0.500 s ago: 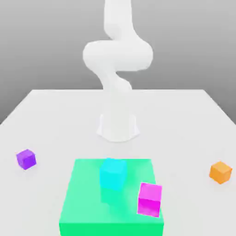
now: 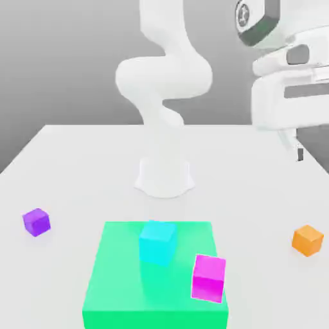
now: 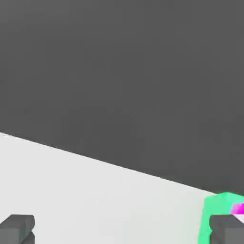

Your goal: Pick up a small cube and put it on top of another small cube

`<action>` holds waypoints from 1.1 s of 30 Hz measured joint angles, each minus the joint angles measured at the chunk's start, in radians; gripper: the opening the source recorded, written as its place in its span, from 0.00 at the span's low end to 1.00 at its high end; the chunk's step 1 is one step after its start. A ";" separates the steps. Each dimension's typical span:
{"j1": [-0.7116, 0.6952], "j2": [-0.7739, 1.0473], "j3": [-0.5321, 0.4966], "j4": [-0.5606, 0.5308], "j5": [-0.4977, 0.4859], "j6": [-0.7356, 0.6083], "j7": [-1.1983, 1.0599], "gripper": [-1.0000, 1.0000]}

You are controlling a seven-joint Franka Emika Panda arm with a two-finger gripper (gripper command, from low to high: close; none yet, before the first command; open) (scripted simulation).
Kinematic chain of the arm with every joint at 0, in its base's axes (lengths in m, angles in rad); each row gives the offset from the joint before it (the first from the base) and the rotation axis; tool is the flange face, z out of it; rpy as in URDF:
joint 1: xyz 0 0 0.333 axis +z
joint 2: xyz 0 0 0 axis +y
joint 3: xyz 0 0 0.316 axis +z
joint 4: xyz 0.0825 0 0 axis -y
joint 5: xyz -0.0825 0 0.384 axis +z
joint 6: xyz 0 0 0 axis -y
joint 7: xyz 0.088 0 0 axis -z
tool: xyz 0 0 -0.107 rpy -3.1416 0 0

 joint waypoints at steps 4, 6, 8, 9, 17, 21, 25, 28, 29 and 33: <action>0.081 0.153 0.060 -0.045 -0.079 0.070 0.104 0.50; 0.130 0.231 0.068 -0.067 -0.131 0.104 0.166 0.50; 0.177 0.310 0.063 -0.088 -0.185 0.137 0.229 0.50; 0.203 0.348 0.052 -0.093 -0.216 0.156 0.260 0.50; 0.360 0.558 -0.125 -0.053 -0.400 0.302 0.408 0.00; 0.367 0.572 -0.135 -0.049 -0.416 0.313 0.420 0.00; 0.293 0.477 -0.043 -0.075 -0.333 0.241 0.357 0.00; 0.239 0.370 0.018 -0.100 -0.221 0.165 0.264 0.00; 0.210 0.338 0.012 -0.103 -0.192 0.140 0.222 0.00; 0.068 0.215 -0.059 -0.109 -0.102 0.034 0.058 0.00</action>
